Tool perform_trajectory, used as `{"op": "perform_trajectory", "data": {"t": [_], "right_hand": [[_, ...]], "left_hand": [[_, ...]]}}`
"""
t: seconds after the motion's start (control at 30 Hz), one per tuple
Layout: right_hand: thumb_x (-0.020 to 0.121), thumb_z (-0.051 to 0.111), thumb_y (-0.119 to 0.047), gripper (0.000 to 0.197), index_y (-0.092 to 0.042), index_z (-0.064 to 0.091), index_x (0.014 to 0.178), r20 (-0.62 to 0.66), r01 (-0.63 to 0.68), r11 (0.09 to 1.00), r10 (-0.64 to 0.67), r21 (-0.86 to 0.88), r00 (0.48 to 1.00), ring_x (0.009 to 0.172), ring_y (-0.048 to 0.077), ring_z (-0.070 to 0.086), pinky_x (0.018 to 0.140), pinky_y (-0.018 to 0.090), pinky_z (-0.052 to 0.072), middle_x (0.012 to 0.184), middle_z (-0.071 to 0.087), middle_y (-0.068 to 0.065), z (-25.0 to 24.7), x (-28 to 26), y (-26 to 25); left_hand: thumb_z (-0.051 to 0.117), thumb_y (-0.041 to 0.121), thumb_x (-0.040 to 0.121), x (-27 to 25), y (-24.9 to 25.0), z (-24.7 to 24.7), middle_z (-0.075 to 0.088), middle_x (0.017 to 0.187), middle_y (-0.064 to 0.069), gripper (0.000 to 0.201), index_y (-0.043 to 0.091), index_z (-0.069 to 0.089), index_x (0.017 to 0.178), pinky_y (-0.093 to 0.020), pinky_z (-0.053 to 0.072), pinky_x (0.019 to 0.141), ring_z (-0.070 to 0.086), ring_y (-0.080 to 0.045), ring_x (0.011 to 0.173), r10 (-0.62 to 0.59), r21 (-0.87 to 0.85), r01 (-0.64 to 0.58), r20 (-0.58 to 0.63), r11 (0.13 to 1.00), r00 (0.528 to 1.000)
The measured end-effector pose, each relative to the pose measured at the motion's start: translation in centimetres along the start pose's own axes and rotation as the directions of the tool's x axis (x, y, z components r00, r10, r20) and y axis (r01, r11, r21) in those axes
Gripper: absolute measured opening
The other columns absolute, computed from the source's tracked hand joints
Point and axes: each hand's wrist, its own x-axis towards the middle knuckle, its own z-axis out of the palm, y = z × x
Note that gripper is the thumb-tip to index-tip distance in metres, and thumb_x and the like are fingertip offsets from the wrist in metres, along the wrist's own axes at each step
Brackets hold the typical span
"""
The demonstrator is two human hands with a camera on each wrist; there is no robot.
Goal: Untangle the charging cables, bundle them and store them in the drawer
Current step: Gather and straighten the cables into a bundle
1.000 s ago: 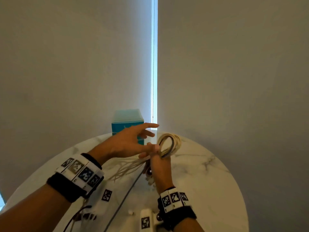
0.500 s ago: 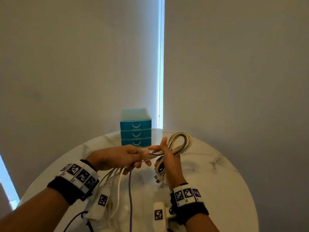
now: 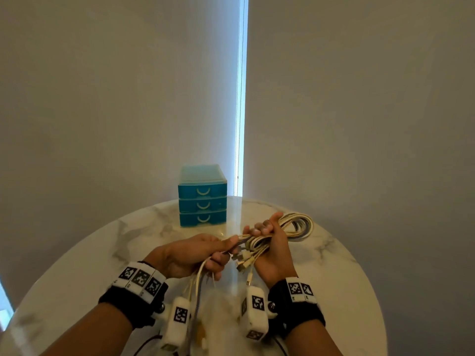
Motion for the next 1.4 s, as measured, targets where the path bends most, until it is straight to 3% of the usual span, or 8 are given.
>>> {"op": "perform_trajectory", "data": {"t": [0.17, 0.4, 0.63, 0.9, 1.03, 1.17, 1.3, 1.4], "right_hand": [[0.105, 0.064, -0.047, 0.056, -0.023, 0.041, 0.061, 0.003, 0.006, 0.998, -0.005, -0.067, 1.000, 0.034, 0.011, 0.041, 0.046, 0.028, 0.044, 0.040, 0.036, -0.005, -1.2, 0.6, -1.8], [0.095, 0.081, -0.031, 0.046, -0.023, 0.044, 0.069, -0.262, 0.081, 0.943, -0.171, -0.324, 0.950, 0.037, 0.013, 0.034, 0.042, 0.028, 0.037, 0.050, 0.031, -0.003, -1.7, 0.8, -4.2], [0.092, 0.080, -0.054, 0.050, -0.013, 0.056, 0.076, -0.354, 0.145, 0.738, -0.475, -0.659, 0.806, 0.041, 0.017, 0.046, 0.045, 0.030, 0.043, 0.054, 0.051, 0.005, 0.1, 0.0, -4.2], [0.093, 0.075, -0.061, 0.057, -0.004, 0.074, 0.090, -0.293, 0.190, 0.463, -0.776, -0.866, 0.558, 0.078, 0.033, 0.068, 0.068, 0.032, 0.044, 0.082, 0.073, 0.016, -0.4, -0.3, -5.2], [0.092, 0.073, -0.062, 0.060, -0.002, 0.074, 0.093, -0.215, 0.171, 0.340, -0.837, -0.925, 0.503, 0.084, 0.034, 0.064, 0.075, 0.037, 0.045, 0.087, 0.069, 0.016, -0.4, -0.5, -5.0], [0.093, 0.068, -0.068, 0.066, -0.003, 0.075, 0.099, -0.089, 0.061, 0.161, -0.777, -0.985, 0.623, 0.095, 0.039, 0.071, 0.074, 0.035, 0.043, 0.090, 0.072, 0.017, -0.3, -0.3, -4.8], [0.090, 0.060, -0.080, 0.071, -0.011, 0.061, 0.073, -0.018, -0.074, -0.100, -0.474, -0.992, 0.880, 0.063, 0.018, 0.059, 0.056, 0.033, 0.040, 0.068, 0.061, 0.002, -1.0, 0.0, -3.7], [0.104, 0.053, -0.061, 0.052, -0.013, 0.063, 0.085, -0.003, -0.045, -0.270, -0.152, -0.962, 0.988, 0.061, 0.015, 0.058, 0.063, 0.035, 0.054, 0.082, 0.067, 0.009, -1.5, 0.3, -2.2]], "left_hand": [[0.037, 0.081, 0.097, 1.3, 0.5, 2.0, 0.035, 0.068, 0.005, 0.072, 0.015, 0.066, 0.099, -0.020, 0.048, 0.054, 0.031, -0.005, 0.053, -0.039, -0.005, 0.039, 0.022, 0.999, 0.999], [0.047, 0.073, 0.100, 3.0, -1.1, 2.7, 0.056, 0.073, -0.003, 0.065, 0.009, 0.061, 0.101, -0.048, 0.063, 0.090, 0.059, -0.016, 0.065, -0.068, 0.030, 0.065, 0.100, 0.997, 0.993], [0.055, 0.057, 0.103, 2.3, -1.7, 3.7, 0.060, 0.078, 0.002, 0.056, 0.006, 0.064, 0.124, -0.023, 0.054, 0.062, 0.058, -0.010, 0.063, 0.027, 0.017, -0.029, 0.101, 0.999, 0.995], [0.061, 0.065, 0.099, 1.4, -1.5, 2.7, 0.068, 0.107, 0.001, 0.048, 0.041, 0.050, 0.139, -0.032, 0.064, 0.084, 0.065, -0.004, 0.081, 0.154, 0.505, -0.145, 0.024, 0.851, 0.988], [0.049, 0.053, 0.110, 1.5, -1.3, 3.6, 0.062, 0.107, -0.003, 0.026, 0.045, 0.050, 0.134, -0.029, 0.061, 0.070, 0.063, -0.011, 0.078, 0.249, 0.514, -0.188, -0.051, 0.837, 0.967], [0.041, 0.051, 0.112, 1.8, -1.1, 3.7, 0.067, 0.097, 0.007, 0.023, 0.036, 0.059, 0.113, -0.026, 0.052, 0.077, 0.063, -0.009, 0.086, 0.476, 0.825, -0.199, -0.095, 0.530, 0.874], [0.050, 0.057, 0.107, 1.6, -0.8, 2.8, 0.070, 0.087, 0.014, 0.030, 0.034, 0.069, 0.098, -0.015, 0.049, 0.076, 0.066, 0.001, 0.084, 0.613, 0.823, -0.270, -0.116, 0.500, 0.782], [0.061, 0.054, 0.102, 1.0, -0.4, 2.0, 0.074, 0.092, 0.019, 0.026, 0.032, 0.074, 0.099, -0.007, 0.052, 0.079, 0.068, 0.010, 0.092, 0.682, 0.734, -0.373, -0.165, 0.568, 0.713]]}}
